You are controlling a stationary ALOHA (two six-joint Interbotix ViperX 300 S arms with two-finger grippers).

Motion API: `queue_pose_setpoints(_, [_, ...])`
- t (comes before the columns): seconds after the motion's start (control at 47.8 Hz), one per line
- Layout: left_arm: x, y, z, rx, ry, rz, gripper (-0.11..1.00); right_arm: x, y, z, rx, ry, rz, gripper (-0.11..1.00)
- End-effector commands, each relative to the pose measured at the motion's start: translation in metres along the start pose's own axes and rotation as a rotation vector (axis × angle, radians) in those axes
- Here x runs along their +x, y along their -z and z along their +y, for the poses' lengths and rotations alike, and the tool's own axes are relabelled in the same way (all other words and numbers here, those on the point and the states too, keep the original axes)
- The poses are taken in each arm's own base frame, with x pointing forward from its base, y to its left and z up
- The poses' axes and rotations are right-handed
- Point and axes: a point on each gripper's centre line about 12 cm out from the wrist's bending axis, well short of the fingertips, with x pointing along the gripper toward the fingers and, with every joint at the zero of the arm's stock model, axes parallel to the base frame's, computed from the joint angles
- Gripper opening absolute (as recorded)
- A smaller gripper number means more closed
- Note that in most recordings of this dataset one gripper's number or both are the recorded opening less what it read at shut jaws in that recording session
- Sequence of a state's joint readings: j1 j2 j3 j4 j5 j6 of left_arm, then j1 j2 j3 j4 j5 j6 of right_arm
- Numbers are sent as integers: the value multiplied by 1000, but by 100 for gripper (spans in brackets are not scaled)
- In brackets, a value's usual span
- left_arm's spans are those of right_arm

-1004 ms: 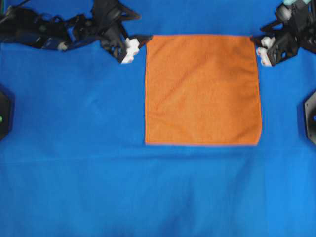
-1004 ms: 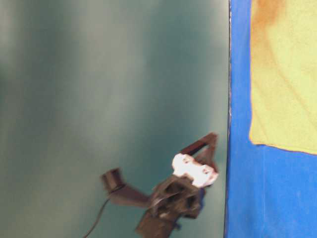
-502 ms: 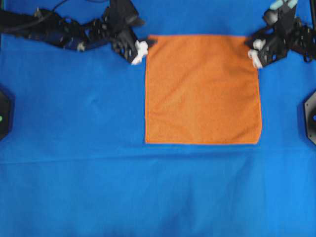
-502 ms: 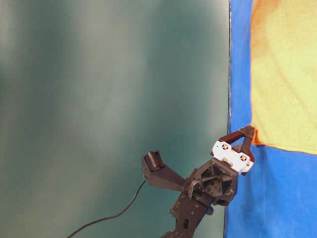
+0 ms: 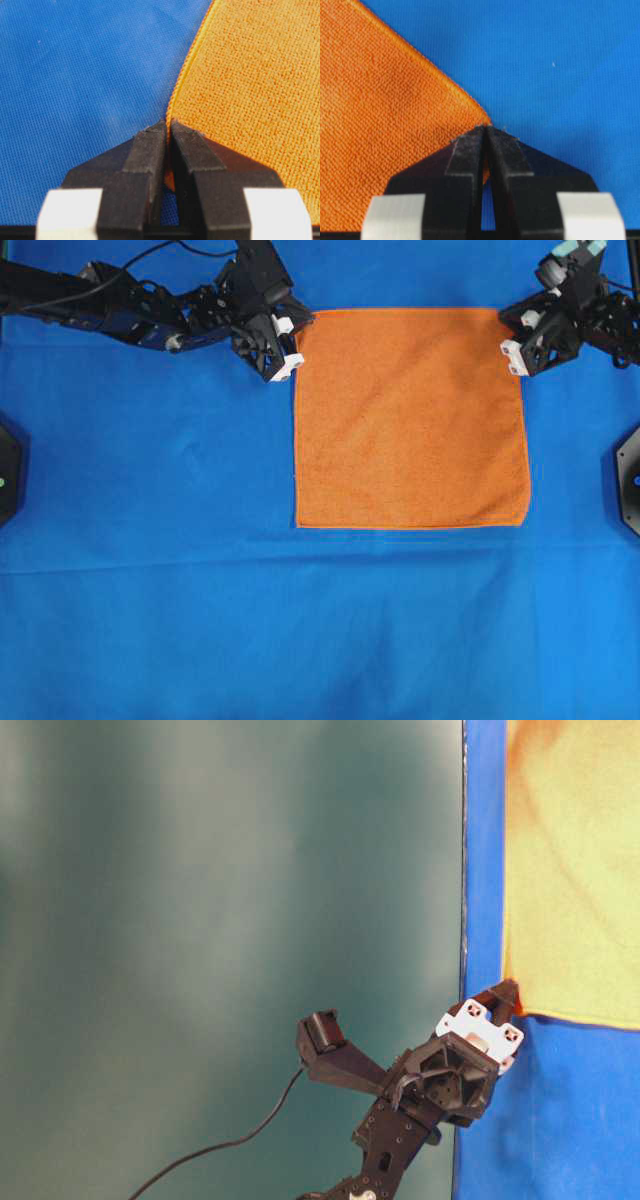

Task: Fold the orange towel.
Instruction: 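Move both grippers to the towel's far corners and grasp them, then lift the far edge and fold it toward the near edge with both grippers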

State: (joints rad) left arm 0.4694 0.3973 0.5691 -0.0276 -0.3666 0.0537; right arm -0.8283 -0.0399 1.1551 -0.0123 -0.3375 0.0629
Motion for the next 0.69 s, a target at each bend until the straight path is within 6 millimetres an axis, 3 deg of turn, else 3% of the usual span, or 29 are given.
queue_pose_setpoints(0.0, [-1, -13, 2, 3, -4, -34, 0, -5, -2, -2, 19, 8, -16, 2])
queue_pose_setpoints(0.188, [-6, -28, 3, 26, -5, -60, 0, -17, -11, -2, 20, 6, -62, 2])
queue_pose_setpoints(0.46, [-35, -71, 4, 89, -10, -115, 0, -45, -37, 0, 18, 2, -128, 2])
queue_pose_setpoints(0.669, [-43, -77, 4, 101, -8, -103, 0, -66, -45, 1, 16, -3, -172, 2])
